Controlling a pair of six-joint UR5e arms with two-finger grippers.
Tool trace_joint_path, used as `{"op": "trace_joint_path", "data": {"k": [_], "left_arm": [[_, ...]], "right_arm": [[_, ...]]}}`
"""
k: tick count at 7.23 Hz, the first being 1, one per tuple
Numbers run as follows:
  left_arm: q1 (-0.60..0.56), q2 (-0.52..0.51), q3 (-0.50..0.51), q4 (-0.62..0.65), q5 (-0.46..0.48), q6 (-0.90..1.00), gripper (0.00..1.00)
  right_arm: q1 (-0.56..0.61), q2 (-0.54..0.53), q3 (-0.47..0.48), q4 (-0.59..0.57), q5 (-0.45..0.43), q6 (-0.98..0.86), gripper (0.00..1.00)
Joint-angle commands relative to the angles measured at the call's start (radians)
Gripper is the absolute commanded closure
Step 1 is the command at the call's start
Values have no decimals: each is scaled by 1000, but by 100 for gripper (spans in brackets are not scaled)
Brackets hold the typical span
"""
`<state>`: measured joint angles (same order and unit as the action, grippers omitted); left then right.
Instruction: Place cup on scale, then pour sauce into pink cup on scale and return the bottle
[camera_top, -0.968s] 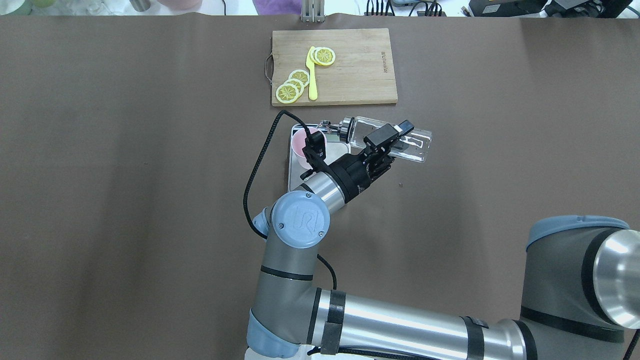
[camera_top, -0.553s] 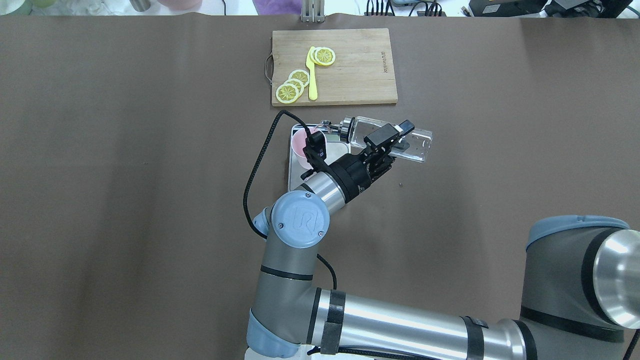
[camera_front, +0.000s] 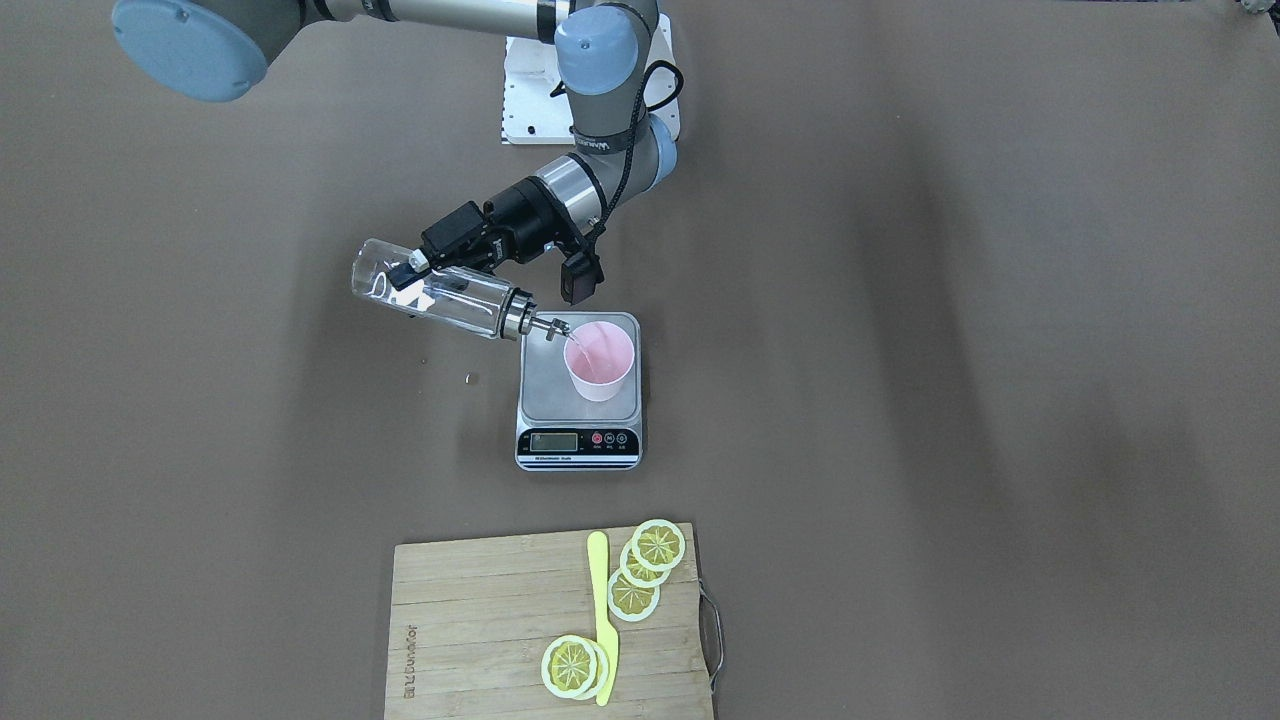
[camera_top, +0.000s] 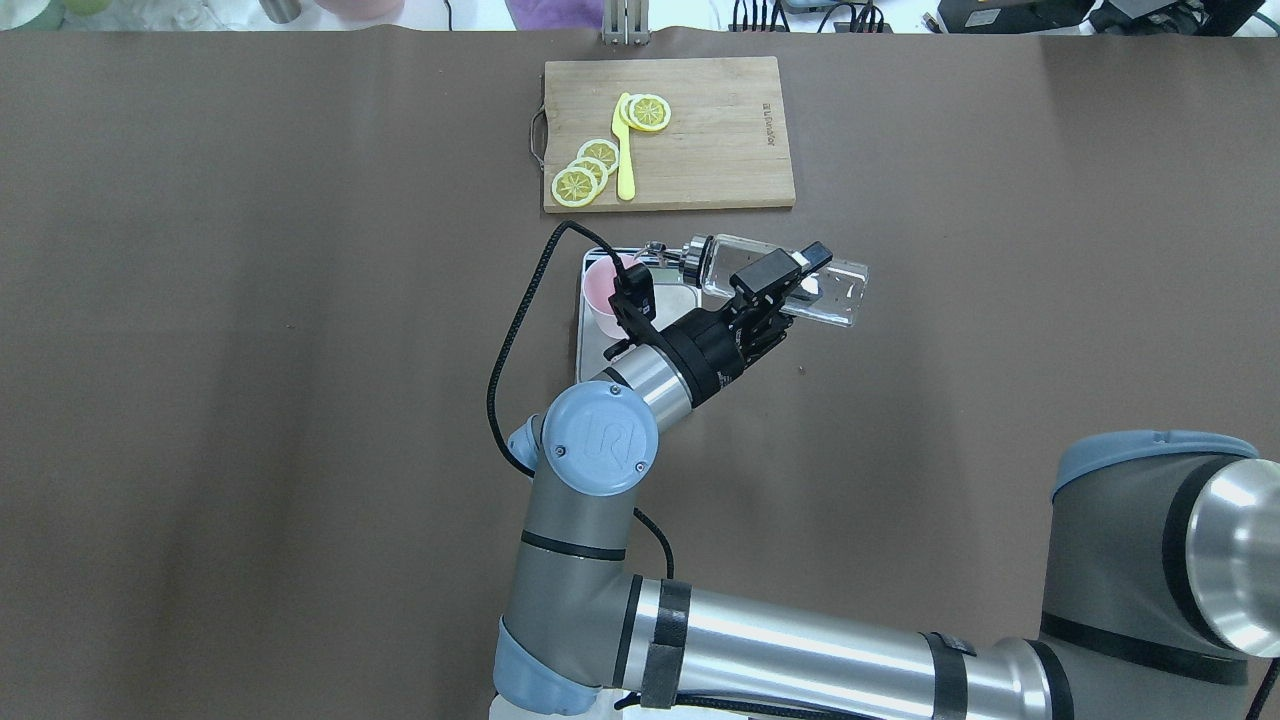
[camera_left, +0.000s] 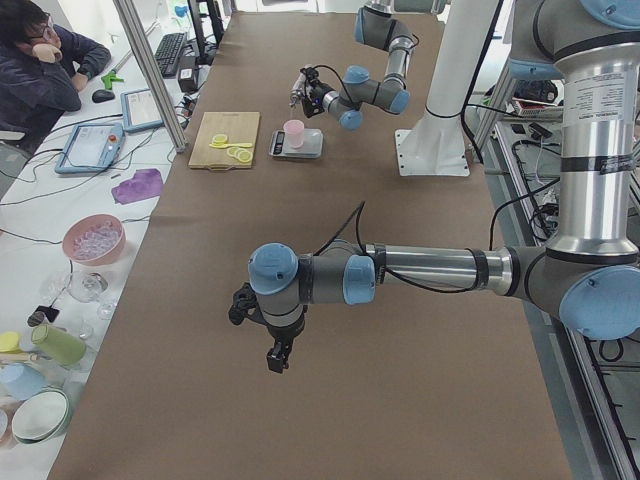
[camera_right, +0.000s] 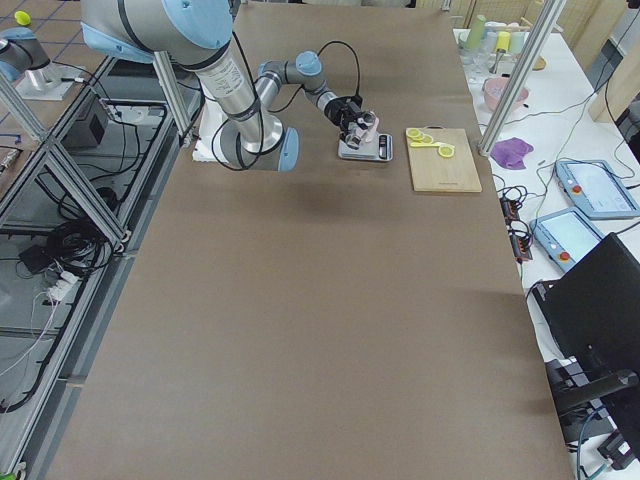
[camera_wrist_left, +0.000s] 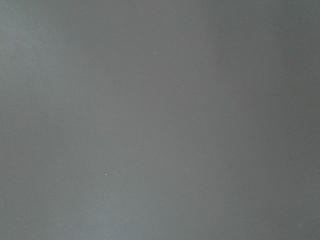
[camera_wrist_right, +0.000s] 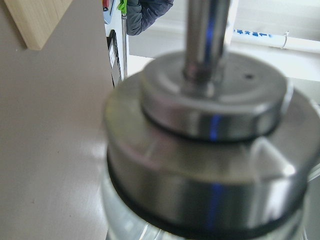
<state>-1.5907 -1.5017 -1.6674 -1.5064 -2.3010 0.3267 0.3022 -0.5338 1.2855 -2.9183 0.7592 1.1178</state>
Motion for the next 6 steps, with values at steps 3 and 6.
{"op": "trace_joint_path", "data": {"k": [3,6], "left_arm": [[0,1,0,0,-2,0,2],[0,0,0,0,-2,0,2]], "right_arm": [[0,0,0,1,0,2,100],[3,9,11,14,0,49,100]]}}
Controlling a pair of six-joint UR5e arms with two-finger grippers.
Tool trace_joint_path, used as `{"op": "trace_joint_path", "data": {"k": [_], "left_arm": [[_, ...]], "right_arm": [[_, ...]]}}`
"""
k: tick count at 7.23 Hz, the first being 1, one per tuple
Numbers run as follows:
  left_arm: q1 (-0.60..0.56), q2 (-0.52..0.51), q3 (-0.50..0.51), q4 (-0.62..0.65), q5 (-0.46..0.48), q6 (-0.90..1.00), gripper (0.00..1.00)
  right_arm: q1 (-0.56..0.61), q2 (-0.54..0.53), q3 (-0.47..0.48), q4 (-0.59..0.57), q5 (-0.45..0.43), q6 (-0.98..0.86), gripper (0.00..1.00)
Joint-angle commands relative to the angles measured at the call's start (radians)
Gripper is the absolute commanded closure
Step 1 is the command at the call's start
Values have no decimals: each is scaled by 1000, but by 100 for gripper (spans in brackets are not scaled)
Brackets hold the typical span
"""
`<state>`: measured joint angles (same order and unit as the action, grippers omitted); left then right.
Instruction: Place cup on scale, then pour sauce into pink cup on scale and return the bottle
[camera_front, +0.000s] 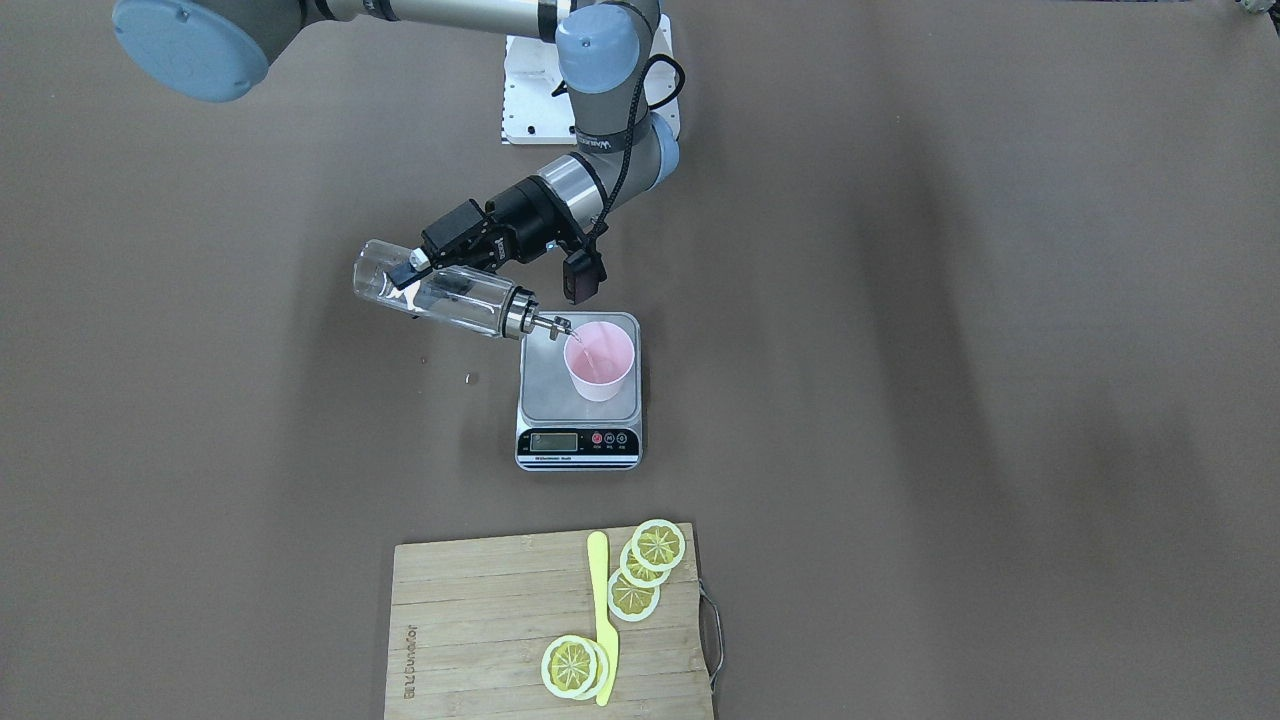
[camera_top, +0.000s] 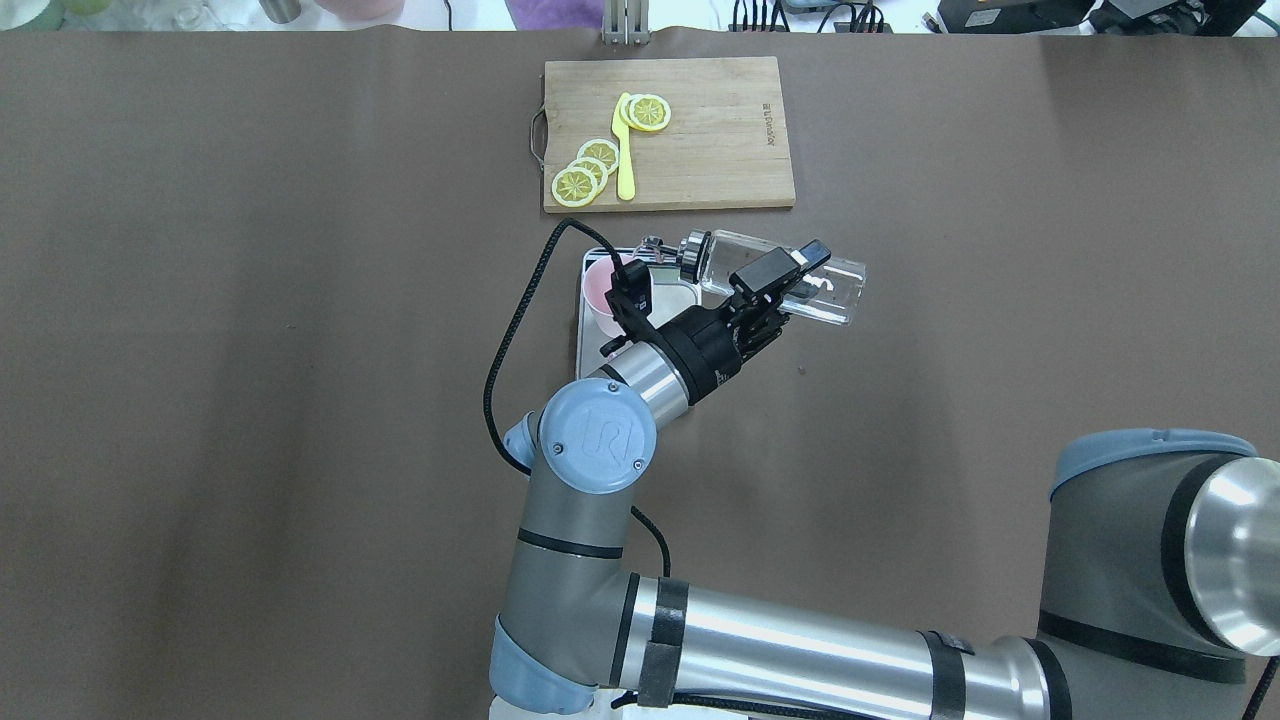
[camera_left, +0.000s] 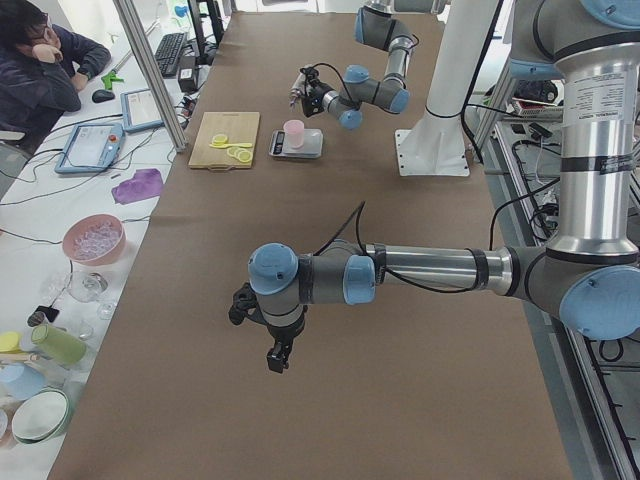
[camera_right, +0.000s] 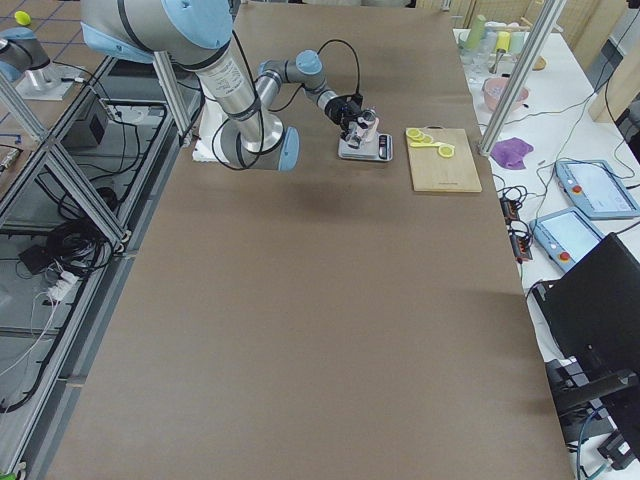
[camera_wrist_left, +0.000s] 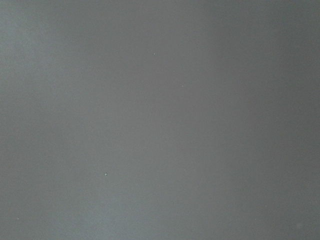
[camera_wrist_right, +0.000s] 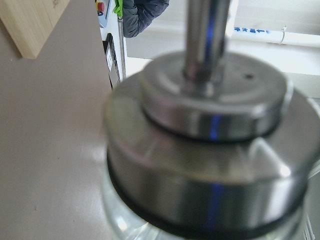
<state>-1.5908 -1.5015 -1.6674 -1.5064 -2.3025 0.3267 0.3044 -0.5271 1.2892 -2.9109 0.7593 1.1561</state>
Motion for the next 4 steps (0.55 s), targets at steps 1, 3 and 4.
{"op": "trace_joint_path", "data": {"k": [1,3,4], "left_arm": [[0,1,0,0,0,0,2],[-1,1,-2,0,0,2,2],[-1,1,-3,0,0,2,2]], "right_arm": [[2,2,10,31,0,25,100],[4,2,10,114,2,28,100],[5,-2,22,130,2,27,100]]}}
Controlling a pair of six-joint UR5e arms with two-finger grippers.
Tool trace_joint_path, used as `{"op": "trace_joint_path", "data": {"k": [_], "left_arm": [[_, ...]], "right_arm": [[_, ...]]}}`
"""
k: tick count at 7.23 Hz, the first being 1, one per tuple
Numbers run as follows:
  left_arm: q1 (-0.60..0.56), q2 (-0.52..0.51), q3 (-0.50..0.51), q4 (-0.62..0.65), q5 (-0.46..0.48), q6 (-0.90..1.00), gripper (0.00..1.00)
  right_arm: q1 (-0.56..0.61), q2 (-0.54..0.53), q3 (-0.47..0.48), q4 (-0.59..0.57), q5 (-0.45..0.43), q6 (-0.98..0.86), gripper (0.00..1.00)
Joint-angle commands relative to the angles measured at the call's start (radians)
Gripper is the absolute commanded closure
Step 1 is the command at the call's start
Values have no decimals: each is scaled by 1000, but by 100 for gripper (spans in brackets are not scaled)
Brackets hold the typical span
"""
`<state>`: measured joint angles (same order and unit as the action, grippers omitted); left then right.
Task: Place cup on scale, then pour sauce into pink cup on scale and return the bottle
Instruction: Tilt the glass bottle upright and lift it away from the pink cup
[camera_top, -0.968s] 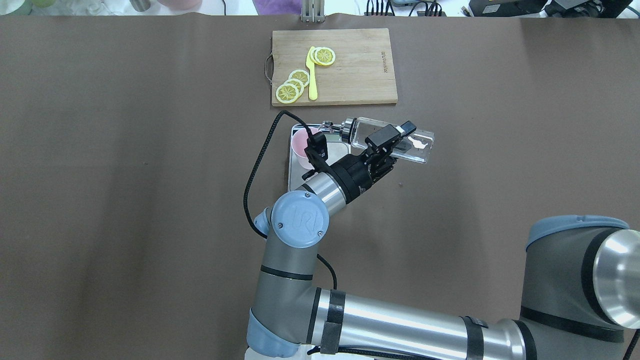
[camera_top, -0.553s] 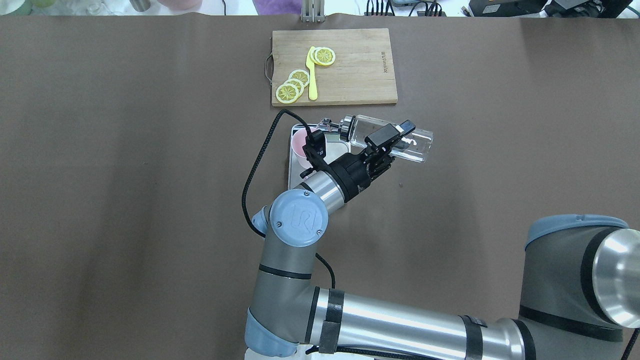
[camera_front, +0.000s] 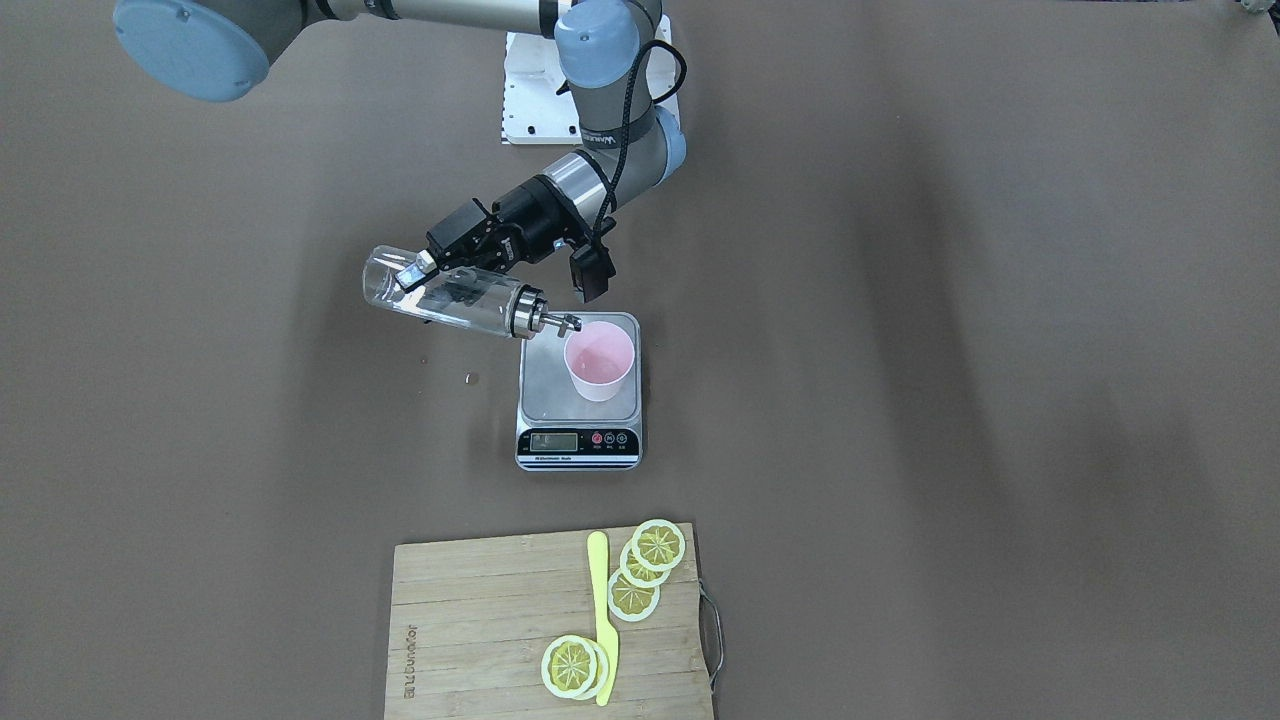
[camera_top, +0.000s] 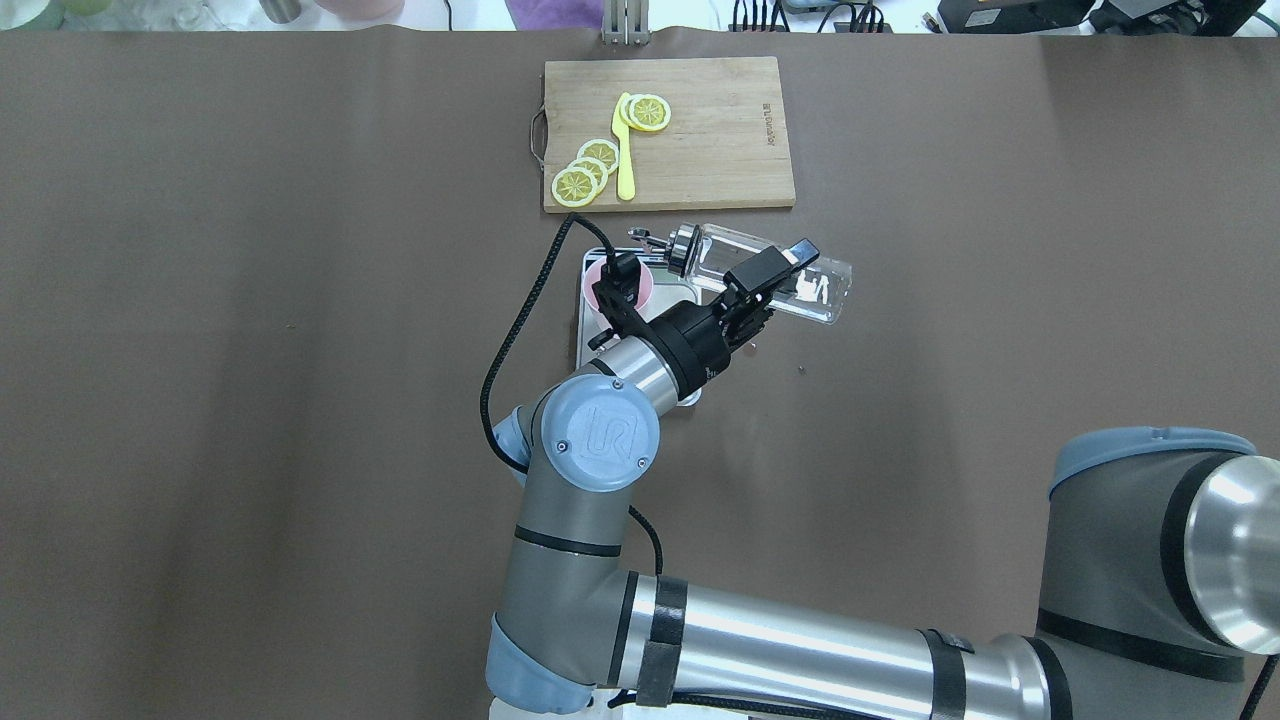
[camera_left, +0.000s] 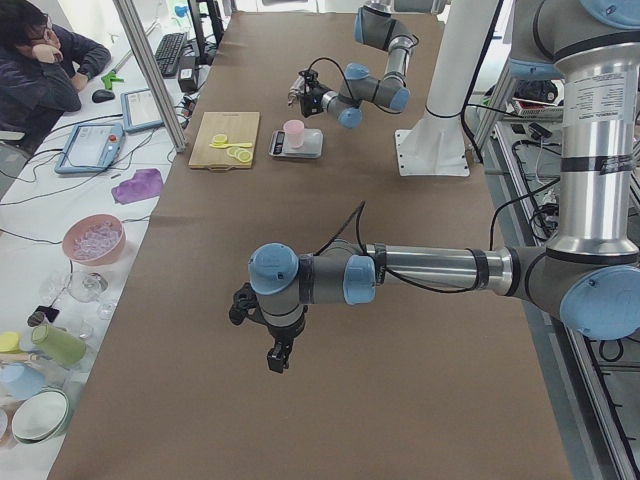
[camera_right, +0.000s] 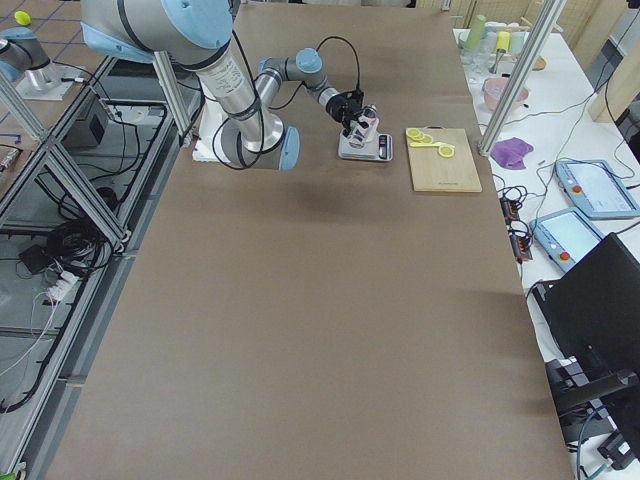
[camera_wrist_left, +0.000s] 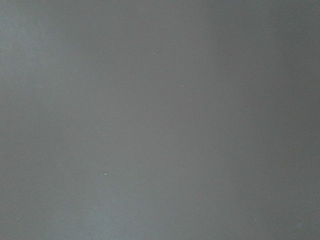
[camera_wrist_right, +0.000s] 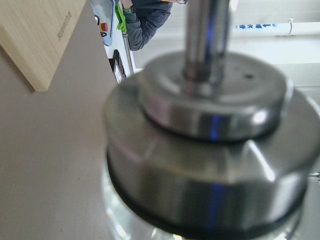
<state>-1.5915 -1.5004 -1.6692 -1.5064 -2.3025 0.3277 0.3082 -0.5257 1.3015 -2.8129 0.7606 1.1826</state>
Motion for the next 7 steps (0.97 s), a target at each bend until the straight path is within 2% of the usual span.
{"op": "trace_joint_path", "data": {"k": [1,3,5,7], "left_arm": [[-1,-1,-4,0,0,1,2],[1,-1,-4,-2,0,2,2],[-1,0,-11,-2,0,2,2],[1,-1,-7,-2,0,2,2]], "right_arm": [[2,-16,47,68,-1,-4,100],[11,-116,204,212,0,-49,100],[52,-195,382,321,87,-132,100],[81,-247,456,474,147,-159,100]]}}
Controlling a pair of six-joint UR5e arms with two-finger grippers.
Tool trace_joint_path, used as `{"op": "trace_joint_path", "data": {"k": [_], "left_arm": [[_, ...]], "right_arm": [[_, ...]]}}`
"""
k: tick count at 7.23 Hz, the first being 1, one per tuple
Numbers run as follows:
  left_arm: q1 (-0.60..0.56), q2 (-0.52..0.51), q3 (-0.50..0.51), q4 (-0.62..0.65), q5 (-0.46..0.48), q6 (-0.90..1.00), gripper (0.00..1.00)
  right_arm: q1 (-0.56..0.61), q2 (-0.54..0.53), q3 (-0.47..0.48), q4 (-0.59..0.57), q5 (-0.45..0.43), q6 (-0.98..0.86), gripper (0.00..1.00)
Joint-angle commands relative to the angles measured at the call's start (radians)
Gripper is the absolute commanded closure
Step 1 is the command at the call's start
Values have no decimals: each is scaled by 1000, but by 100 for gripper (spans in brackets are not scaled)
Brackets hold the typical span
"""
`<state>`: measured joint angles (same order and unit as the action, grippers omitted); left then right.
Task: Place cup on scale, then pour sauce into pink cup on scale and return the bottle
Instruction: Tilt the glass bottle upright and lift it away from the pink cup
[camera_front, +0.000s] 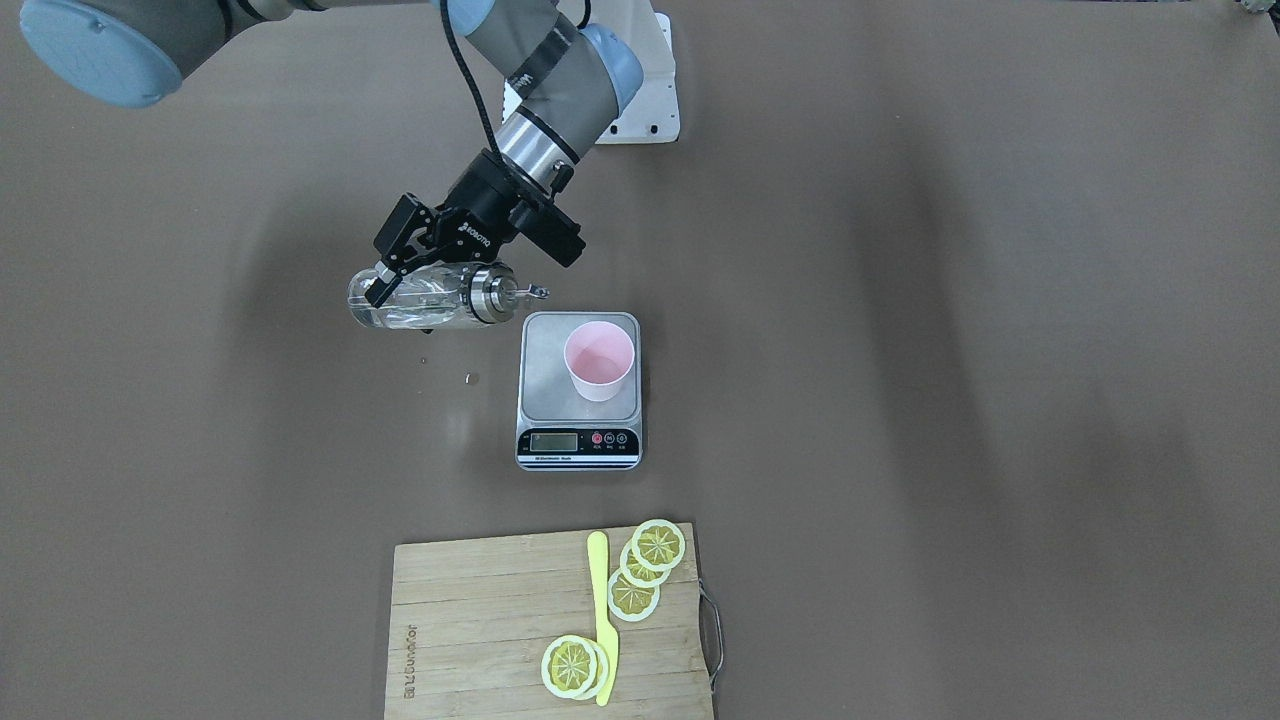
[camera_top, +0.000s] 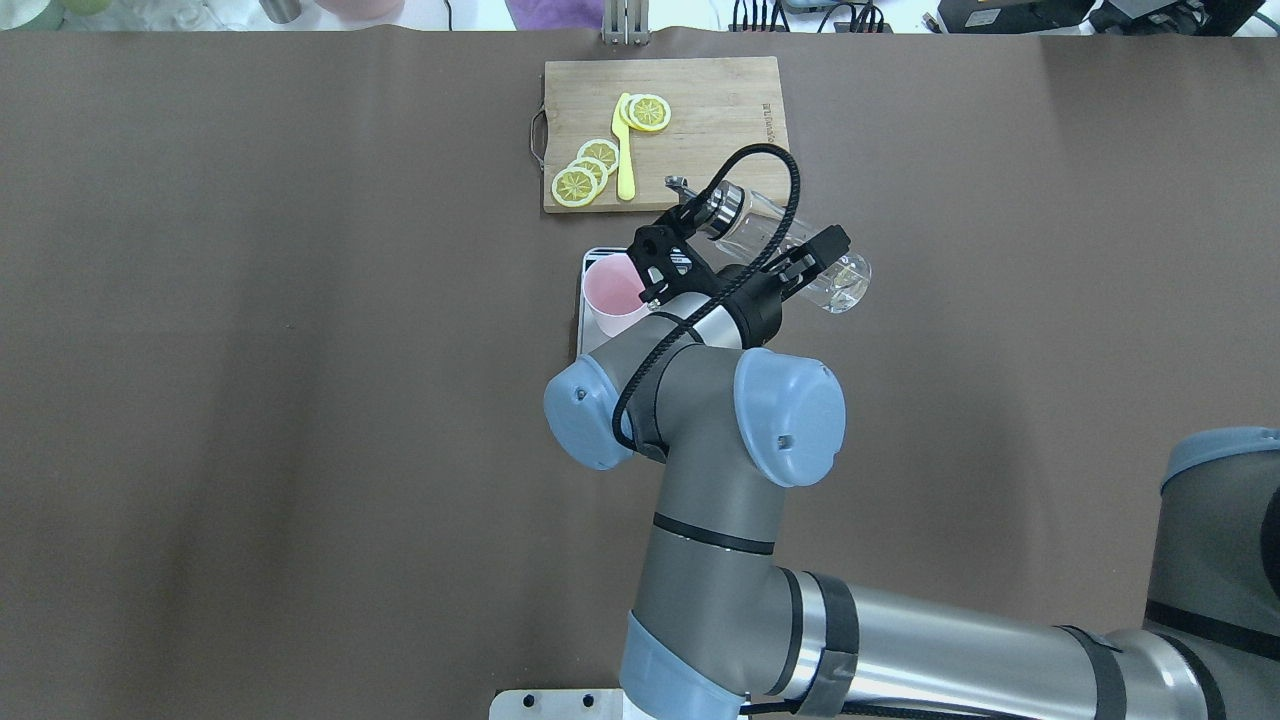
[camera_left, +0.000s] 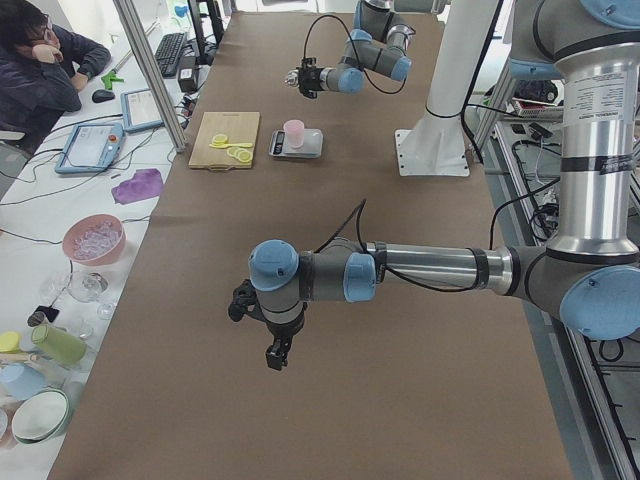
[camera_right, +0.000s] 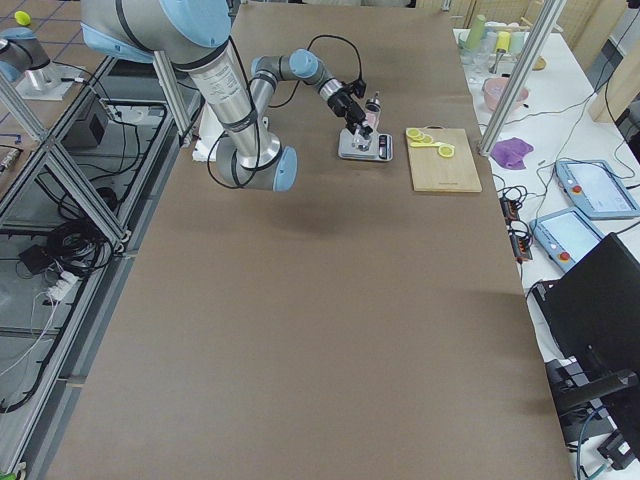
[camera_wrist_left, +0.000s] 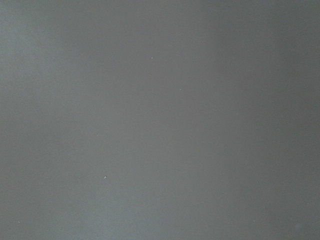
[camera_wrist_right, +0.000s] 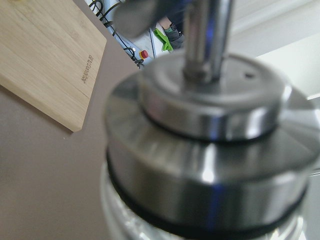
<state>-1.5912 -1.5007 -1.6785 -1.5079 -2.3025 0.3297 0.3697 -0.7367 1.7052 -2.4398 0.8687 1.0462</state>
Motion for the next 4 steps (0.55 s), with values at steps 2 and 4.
{"op": "trace_joint_path", "data": {"k": [2,4], "left_arm": [[-1,-1,-3,0,0,0,2],[0,-1,-3,-2,0,2,2]], "right_arm": [[50,-140,141,285,105,-56,100],[96,-247,218,494,192,-136,100]]}}
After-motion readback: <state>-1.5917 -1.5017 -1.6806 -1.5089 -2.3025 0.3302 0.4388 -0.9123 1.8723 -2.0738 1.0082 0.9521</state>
